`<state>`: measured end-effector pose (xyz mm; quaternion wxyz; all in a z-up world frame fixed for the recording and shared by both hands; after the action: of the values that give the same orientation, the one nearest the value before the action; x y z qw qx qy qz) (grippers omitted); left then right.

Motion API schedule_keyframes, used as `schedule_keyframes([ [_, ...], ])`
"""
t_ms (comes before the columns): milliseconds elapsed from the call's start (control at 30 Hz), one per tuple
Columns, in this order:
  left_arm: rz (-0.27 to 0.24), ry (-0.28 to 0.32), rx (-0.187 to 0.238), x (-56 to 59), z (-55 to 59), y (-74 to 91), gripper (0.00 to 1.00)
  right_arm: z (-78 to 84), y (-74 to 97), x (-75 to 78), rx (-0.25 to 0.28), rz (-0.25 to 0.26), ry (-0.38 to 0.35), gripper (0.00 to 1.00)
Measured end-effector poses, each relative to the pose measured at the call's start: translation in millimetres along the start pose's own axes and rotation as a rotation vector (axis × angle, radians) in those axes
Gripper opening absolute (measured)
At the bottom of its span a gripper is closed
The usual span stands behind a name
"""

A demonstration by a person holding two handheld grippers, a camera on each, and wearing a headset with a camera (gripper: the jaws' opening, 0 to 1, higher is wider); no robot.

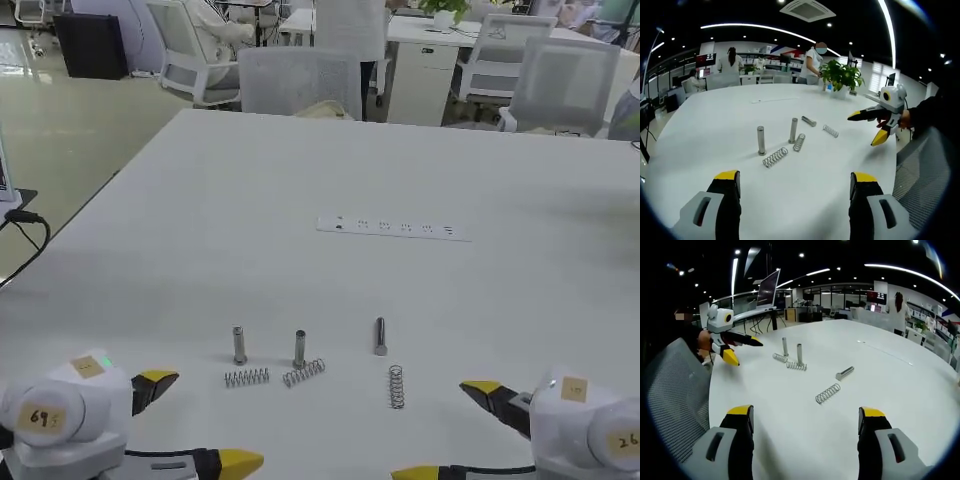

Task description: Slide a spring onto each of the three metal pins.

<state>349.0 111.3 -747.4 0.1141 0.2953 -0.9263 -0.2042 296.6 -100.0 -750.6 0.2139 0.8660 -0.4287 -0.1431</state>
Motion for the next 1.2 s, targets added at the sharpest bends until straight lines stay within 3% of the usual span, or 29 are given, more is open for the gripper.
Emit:
schedule_keyframes([
  [600, -0.016, 0.002, 0.012, -3.7, -3.6, 3.1, 0.88, -0.3, -1.9, -1.8, -0.004, -0.01, 0.009, 0.84],
  [800, -0.009, -0.006, 0.021, -0.2, -6.5, 2.8, 0.87, 0.2, 0.2, 0.9, -0.004, 0.002, 0.0, 0.84],
  [1200, -0.009, 0.0, -0.001, 3.1, -2.6, 5.5, 0.87, -2.0, 2.6, 1.6, 0.005, 0.01, -0.023, 0.82],
])
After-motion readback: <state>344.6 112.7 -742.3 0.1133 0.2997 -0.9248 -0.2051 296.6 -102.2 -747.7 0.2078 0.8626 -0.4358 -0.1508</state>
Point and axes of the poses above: the centre of the closed fingertips' face, and the gripper's own axes: y roughly backward along the fingers, x roughly to its right, z roughly out of its underside, the point moved 1 cm from there along y, roughly backward along the fingers, and after that the axes turned 2 degrees about -y, right-handed, at the moved point
